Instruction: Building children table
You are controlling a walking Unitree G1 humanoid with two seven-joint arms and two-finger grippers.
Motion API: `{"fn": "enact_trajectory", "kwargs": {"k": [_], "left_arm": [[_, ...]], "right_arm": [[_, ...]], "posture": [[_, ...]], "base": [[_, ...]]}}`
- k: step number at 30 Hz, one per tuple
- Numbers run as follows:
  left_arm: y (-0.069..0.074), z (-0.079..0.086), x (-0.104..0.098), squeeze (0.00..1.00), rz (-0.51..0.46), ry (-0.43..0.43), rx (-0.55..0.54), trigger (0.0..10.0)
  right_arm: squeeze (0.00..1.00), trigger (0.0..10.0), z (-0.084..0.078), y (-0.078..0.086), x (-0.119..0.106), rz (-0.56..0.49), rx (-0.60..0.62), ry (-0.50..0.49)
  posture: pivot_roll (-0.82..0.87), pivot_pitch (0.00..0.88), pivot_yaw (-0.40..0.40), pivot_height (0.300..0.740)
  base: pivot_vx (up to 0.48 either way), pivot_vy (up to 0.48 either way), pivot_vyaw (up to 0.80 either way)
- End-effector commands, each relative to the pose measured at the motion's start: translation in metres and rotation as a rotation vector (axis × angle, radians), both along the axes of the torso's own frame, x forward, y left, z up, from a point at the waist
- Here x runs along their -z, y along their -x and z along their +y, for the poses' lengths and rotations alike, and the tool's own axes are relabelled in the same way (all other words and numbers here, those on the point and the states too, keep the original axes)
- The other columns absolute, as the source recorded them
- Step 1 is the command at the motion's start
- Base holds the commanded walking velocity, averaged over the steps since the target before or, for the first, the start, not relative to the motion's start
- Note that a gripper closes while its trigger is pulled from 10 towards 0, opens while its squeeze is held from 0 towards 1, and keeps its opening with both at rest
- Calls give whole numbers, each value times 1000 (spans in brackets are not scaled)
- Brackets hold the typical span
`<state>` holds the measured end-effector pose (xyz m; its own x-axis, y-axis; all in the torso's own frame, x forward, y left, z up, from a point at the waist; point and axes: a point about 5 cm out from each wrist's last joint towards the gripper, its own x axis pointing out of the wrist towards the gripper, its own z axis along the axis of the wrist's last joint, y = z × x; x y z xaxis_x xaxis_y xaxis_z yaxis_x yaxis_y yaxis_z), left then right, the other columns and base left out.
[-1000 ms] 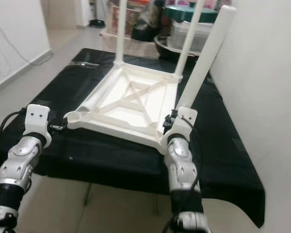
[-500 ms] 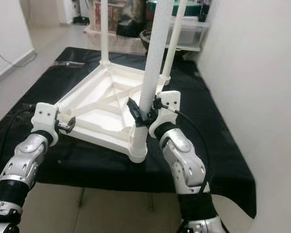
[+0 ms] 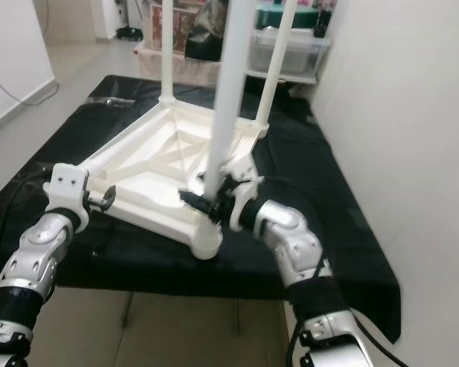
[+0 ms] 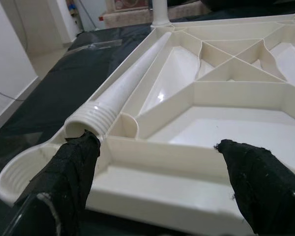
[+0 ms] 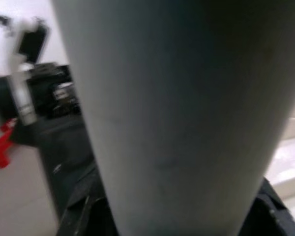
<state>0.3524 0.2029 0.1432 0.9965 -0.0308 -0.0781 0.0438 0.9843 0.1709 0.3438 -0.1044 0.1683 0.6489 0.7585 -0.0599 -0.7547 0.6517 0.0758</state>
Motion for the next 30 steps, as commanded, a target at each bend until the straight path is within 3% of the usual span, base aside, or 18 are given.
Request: {"fn": "enact_trajectory", "kwargs": {"k": [1, 3, 4, 5, 7, 9, 10, 11, 12, 15, 16, 18, 23, 24, 25, 27, 29, 30], "left_arm": [[0, 0, 2, 0, 5, -8, 2, 10000], [2, 0, 3, 0, 10, -11, 4, 10000], [4, 1, 7, 0, 22, -15, 5, 10000], [4, 1, 7, 0, 22, -15, 5, 10000], [3, 0, 6, 0, 23, -13, 9, 10000], [3, -2, 5, 0, 20, -12, 14, 10000], [2, -3, 5, 0, 21, -12, 20, 10000], [2, -4, 5, 0, 23, -14, 25, 10000], [2, -4, 6, 0, 27, -15, 28, 10000], [2, -5, 7, 0, 29, -15, 30, 10000], [1, -7, 7, 0, 30, -16, 41, 10000], [1, -8, 5, 0, 28, -17, 46, 10000], [1, -7, 5, 0, 27, -18, 44, 10000], [0, -5, 5, 0, 25, -18, 38, 10000], [0, -5, 5, 0, 25, -18, 38, 10000], [0, -5, 4, 0, 20, -15, 33, 10000], [0, -5, 4, 0, 20, -15, 33, 10000], [-1, -5, 3, 0, 18, -15, 31, 10000]], "right_arm": [[0, 0, -6, -6, 8, 52, 82, 23], [0, 0, -12, -12, 9, 65, 191, -2], [0, 0, -47, -21, 31, 204, 693, 39], [0, 0, -47, -21, 31, 204, 693, 39], [0, 0, -76, -9, 49, 289, 1064, 60], [0, 0, -81, 3, 52, 274, 1181, 68], [0, 0, -72, 15, 50, 252, 1191, 58], [0, 5804, -62, 23, 48, 239, 1173, 43], [0, 10000, -48, 27, 42, 218, 1104, 11], [0, 10000, -38, 28, 39, 206, 1051, -11], [1000, 10000, -20, 30, 13, 56, 850, -81], [1000, 10000, -17, 30, -2, -20, 763, -113], [1000, 10000, -18, 27, -7, -29, 714, -130], [0, 10000, -19, 22, -14, -44, 645, -140], [0, 10000, -19, 22, -14, -44, 645, -140], [0, 10000, -16, 21, -34, -112, 247, -157], [0, 10000, -16, 21, -34, -112, 247, -157], [0, 10000, -15, 27, -37, -141, 84, -132]], "posture": [[149, 0, -120, 740], [143, 0, -116, 740], [133, 0, -112, 740], [133, 0, -112, 740], [130, 0, -107, 740], [125, 0, -99, 740], [121, 0, -90, 740], [121, 0, -90, 740], [113, 0, -83, 740], [113, 0, -83, 740], [105, 0, -75, 740], [106, 0, -78, 740], [110, 0, -83, 740], [110, 0, -84, 740], [110, 0, -84, 740], [117, 0, -97, 740], [117, 0, -97, 740], [118, 0, -98, 740]], "base": [[0, 0, 0], [0, 0, 0], [0, 0, 0], [0, 0, 0], [0, 0, 0], [0, 0, 0], [0, 0, 0], [0, 0, 0], [0, 0, 0], [0, 0, 0], [0, 0, 0], [0, 0, 0], [0, 0, 0], [0, 0, 0], [0, 0, 0], [0, 0, 0], [0, 0, 0], [0, 0, 0]]}}
